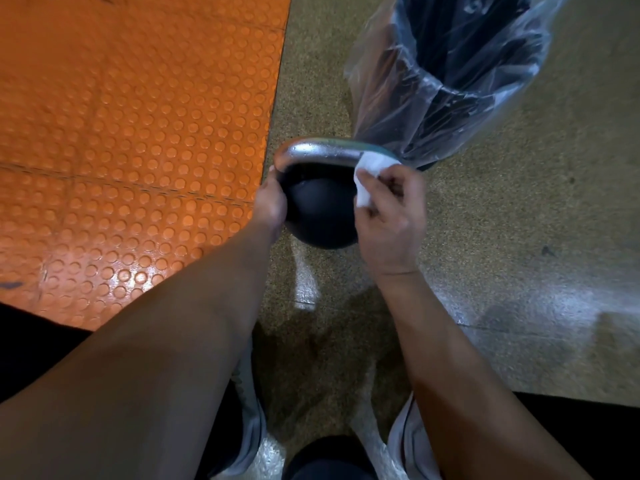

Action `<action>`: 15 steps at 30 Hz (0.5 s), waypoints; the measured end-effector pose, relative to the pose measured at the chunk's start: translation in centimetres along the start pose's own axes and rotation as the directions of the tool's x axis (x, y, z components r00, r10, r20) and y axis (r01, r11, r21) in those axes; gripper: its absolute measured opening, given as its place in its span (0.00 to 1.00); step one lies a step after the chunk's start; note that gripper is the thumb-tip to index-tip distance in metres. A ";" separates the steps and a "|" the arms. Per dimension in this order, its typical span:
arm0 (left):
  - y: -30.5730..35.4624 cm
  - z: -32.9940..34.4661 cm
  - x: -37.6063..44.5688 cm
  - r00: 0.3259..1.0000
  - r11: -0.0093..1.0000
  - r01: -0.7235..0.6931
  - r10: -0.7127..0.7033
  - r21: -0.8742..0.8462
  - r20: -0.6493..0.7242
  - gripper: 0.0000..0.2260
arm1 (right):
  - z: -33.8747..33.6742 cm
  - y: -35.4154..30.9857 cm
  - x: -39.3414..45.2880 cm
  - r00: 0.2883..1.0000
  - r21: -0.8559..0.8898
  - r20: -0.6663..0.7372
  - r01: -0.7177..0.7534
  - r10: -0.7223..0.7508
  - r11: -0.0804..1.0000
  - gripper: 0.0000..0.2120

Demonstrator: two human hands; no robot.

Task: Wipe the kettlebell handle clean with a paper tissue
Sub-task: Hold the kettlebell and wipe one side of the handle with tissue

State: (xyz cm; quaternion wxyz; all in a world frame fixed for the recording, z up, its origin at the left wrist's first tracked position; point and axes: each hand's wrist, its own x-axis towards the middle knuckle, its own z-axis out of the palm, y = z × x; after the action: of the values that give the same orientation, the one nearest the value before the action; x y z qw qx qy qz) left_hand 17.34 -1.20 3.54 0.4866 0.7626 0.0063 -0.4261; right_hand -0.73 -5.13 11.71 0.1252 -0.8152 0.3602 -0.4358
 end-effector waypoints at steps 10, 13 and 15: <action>-0.1 -0.1 0.3 1.000 1.000 0.013 -0.013 -0.010 0.016 0.27 | 1.0 -0.9 0.7 0.999 -0.065 -0.014 0.036 -0.037 0.997 0.07; 0.0 0.0 0.1 1.000 1.000 0.011 -0.010 -0.012 0.029 0.25 | 1.4 -1.0 0.3 1.000 -0.111 -0.002 0.021 -0.022 0.994 0.06; -0.1 0.0 0.3 1.000 1.000 0.016 -0.016 -0.012 0.013 0.26 | 1.0 -0.7 0.1 0.999 -0.112 -0.029 -0.033 0.030 0.993 0.06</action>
State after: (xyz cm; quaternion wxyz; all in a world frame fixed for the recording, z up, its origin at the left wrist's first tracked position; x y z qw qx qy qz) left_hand 17.49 -1.25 3.29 0.4879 0.7567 0.0118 -0.4350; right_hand 0.40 -4.80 11.52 0.0810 -0.8091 0.3989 -0.4238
